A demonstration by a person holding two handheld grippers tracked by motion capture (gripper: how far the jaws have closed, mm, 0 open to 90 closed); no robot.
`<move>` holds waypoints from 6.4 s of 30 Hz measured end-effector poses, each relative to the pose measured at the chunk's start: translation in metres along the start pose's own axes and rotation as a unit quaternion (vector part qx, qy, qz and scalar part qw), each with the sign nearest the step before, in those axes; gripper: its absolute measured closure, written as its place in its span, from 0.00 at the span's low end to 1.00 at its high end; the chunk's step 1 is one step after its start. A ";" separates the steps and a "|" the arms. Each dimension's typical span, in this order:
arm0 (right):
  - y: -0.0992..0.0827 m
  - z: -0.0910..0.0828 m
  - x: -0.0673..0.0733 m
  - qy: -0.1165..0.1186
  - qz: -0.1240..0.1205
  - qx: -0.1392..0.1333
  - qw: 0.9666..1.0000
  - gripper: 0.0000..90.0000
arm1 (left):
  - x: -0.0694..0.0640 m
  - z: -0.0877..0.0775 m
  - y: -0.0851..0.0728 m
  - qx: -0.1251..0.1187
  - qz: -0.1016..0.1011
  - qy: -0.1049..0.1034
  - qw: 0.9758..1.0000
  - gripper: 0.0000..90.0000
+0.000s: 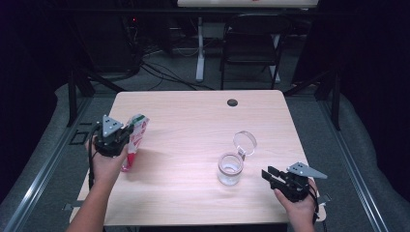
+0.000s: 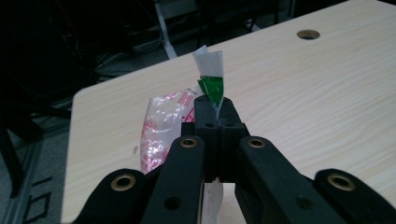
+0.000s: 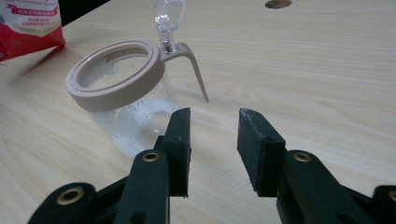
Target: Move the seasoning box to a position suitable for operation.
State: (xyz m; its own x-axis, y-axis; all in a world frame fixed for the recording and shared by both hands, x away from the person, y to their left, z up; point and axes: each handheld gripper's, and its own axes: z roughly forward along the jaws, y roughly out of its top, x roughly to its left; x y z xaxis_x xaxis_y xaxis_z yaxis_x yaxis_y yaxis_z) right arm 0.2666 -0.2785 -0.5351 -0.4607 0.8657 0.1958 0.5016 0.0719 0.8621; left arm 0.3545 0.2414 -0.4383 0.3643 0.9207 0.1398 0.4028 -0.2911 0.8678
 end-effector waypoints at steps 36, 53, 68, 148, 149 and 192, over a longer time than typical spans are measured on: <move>0.001 -0.001 -0.002 -0.002 -0.001 -0.004 1.000 0.71 | -0.071 -0.003 0.065 -0.014 0.050 -0.162 0.985 1.00; 0.002 -0.002 0.000 -0.016 -0.047 -0.030 0.998 0.59 | -0.120 0.009 0.067 -0.007 0.097 -0.220 0.971 1.00; 0.007 -0.005 0.010 0.023 -0.070 -0.043 0.996 0.66 | -0.133 0.001 0.039 -0.028 0.080 -0.265 0.961 1.00; 0.059 0.079 0.109 0.233 -0.233 0.007 0.944 1.00 | -0.161 -0.002 -0.090 0.006 0.014 -0.214 0.977 0.44; 0.059 0.079 0.109 0.233 -0.233 0.007 0.944 1.00 | -0.161 -0.001 -0.092 0.005 0.011 -0.210 0.978 0.43; 0.056 0.077 0.110 0.236 -0.229 0.002 0.944 1.00 | -0.173 0.053 -0.114 0.103 -0.005 -0.166 0.981 0.26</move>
State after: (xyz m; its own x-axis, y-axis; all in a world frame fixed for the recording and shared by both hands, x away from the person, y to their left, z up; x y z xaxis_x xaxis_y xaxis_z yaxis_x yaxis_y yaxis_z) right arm 0.3010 -0.1413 -0.5010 -0.9047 0.4260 -0.0102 0.1728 0.3887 0.9050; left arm 0.2900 0.1017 -0.5868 0.5982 0.7990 -0.0613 0.5567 -0.3594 0.7490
